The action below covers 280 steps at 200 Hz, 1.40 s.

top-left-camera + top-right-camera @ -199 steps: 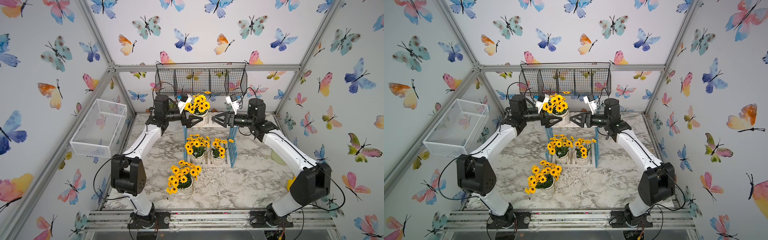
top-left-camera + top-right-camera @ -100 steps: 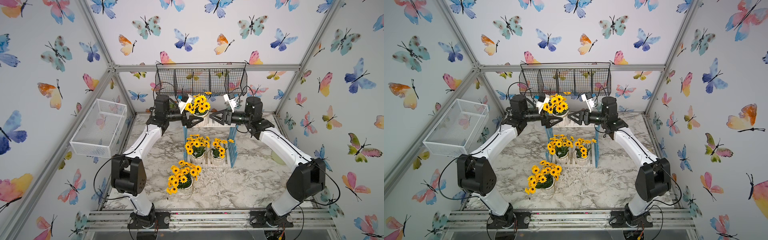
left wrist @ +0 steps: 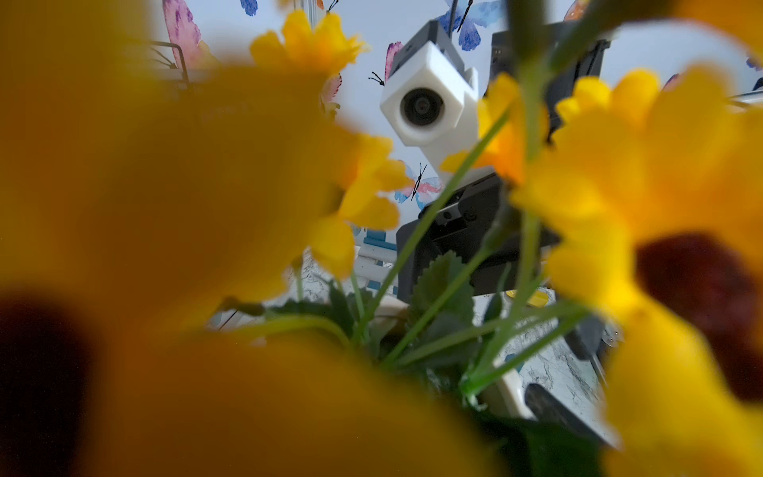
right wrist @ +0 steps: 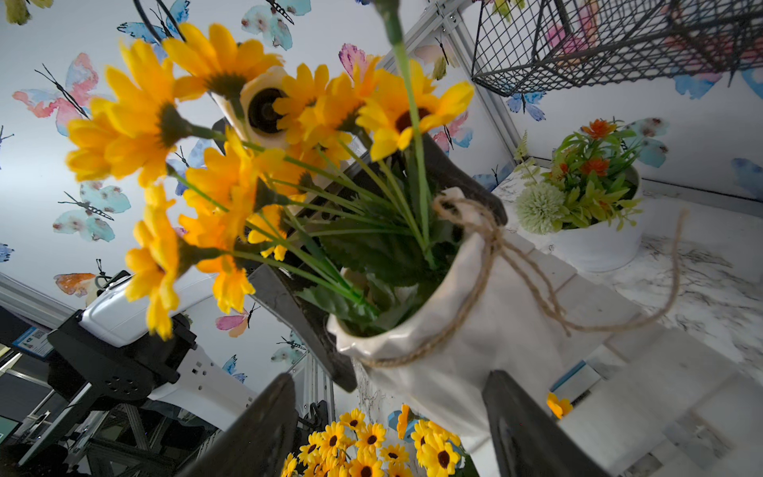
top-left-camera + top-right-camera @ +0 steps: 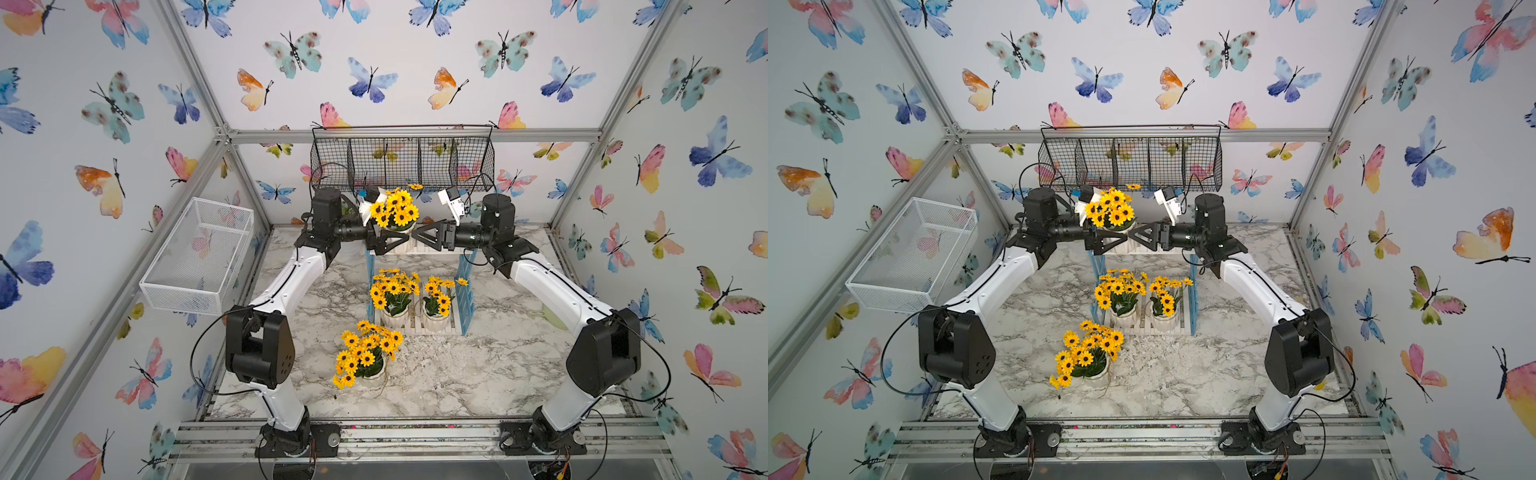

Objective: Take the sunflower pots off the shelves
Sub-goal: Pick up the sunflower pot from the shelf.

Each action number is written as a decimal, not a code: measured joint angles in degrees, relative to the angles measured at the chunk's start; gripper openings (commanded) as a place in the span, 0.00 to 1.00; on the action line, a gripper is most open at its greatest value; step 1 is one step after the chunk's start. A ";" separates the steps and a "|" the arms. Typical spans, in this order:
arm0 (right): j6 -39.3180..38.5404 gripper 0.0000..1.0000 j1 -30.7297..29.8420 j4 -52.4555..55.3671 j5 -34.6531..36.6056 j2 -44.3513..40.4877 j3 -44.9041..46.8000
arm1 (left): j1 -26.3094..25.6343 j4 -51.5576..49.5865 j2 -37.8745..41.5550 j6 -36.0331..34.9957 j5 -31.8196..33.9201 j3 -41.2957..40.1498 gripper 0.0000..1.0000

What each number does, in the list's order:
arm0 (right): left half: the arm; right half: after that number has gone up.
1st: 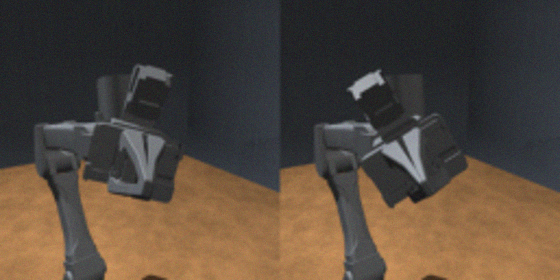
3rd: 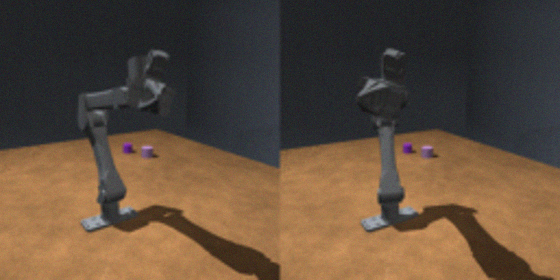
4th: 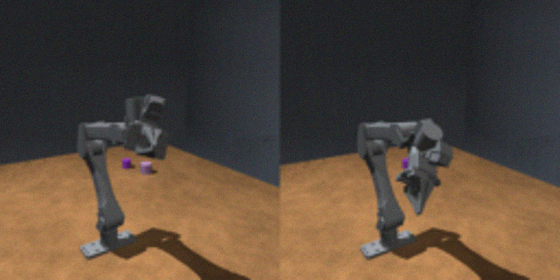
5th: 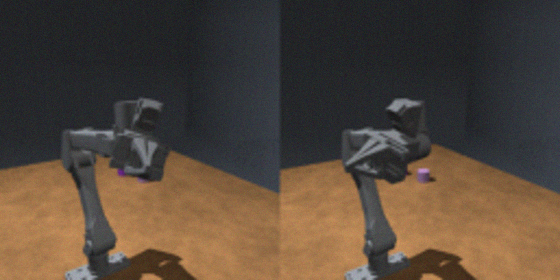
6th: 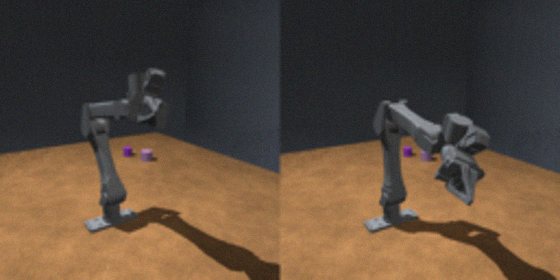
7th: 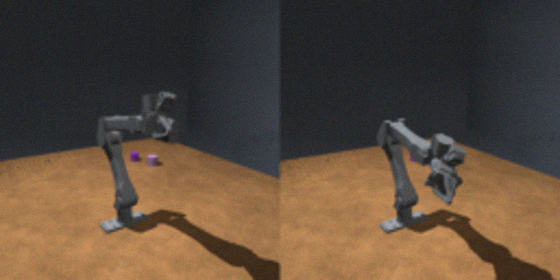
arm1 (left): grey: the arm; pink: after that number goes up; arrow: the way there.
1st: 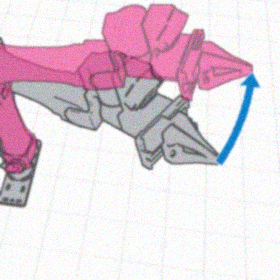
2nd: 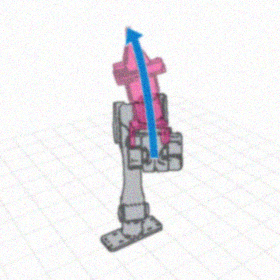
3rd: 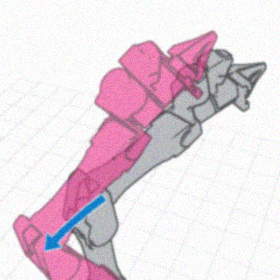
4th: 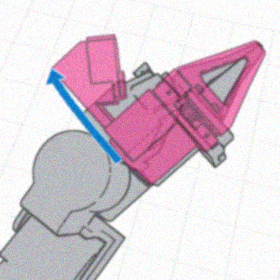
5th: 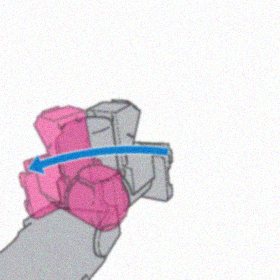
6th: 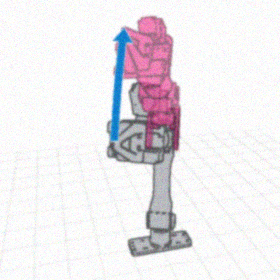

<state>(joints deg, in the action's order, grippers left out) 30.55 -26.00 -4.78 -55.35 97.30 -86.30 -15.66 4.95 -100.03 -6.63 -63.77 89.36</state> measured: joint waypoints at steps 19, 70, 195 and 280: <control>0.15 0.75 -0.02 -0.07 0.02 0.04 -0.02 | -0.07 0.00 -0.15 0.09 -0.02 0.11 0.98; 0.81 0.75 -0.37 -0.66 0.02 0.44 -0.35 | -0.17 -0.09 -0.33 0.02 -0.13 0.11 0.99; -1.40 0.78 -1.22 1.05 2.54 1.11 -2.58 | -0.96 -2.67 -1.62 -2.34 1.95 1.92 0.72; -5.62 0.81 -1.42 5.90 7.67 -3.08 -2.56 | -1.33 -2.54 -1.60 -2.97 3.52 1.86 0.09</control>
<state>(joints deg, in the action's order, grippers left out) 24.93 -27.42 1.13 -47.68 94.21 -88.86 -16.99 2.42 -101.62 -9.61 -60.25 91.22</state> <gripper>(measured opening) 0.809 0.895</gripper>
